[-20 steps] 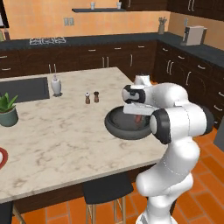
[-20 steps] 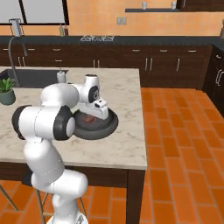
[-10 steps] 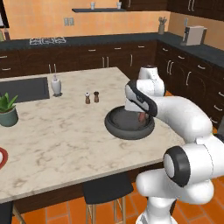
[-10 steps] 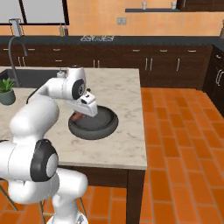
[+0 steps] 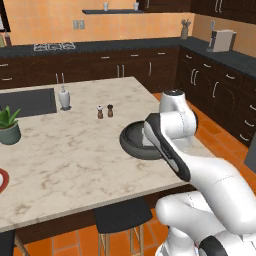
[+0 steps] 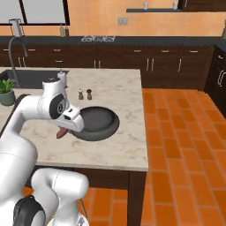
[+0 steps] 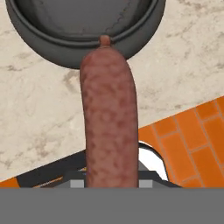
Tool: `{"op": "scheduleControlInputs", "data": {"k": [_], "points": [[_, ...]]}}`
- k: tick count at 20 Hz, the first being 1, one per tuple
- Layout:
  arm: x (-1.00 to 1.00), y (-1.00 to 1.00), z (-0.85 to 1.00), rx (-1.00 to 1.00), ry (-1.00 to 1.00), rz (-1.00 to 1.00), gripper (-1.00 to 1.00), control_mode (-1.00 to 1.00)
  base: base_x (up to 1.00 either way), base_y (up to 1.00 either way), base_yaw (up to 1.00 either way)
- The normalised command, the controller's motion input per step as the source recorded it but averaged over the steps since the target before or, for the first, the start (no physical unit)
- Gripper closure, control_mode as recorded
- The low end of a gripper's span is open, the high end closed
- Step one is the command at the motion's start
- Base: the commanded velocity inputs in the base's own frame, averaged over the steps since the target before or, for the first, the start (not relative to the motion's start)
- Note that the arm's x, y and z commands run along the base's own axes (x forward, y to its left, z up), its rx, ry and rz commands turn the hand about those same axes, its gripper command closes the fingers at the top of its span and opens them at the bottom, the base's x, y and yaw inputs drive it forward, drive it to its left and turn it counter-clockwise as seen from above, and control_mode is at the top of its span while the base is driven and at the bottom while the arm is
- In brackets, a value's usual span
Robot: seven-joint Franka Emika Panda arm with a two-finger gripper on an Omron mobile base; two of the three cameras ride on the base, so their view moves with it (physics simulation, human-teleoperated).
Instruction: Place one bun and one sausage from the bowl on each plate.
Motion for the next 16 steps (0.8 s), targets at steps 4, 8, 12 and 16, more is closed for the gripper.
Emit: {"op": "scheduleControlInputs", "data": {"k": [4,8,12,16], "points": [[-0.01,0.0,0.0,0.0,0.0,0.0,1.0,-1.0,0.0,0.0,0.0],[-0.09,0.08,-0.02,0.0,0.0,0.0,1.0,1.0,-0.48,0.59,0.02],[0.0,0.0,0.0,0.0,0.0,0.0,1.0,1.0,-0.73,1.0,0.1],[0.0,0.0,0.0,0.0,0.0,0.0,1.0,1.0,-0.39,1.0,0.08]]}}
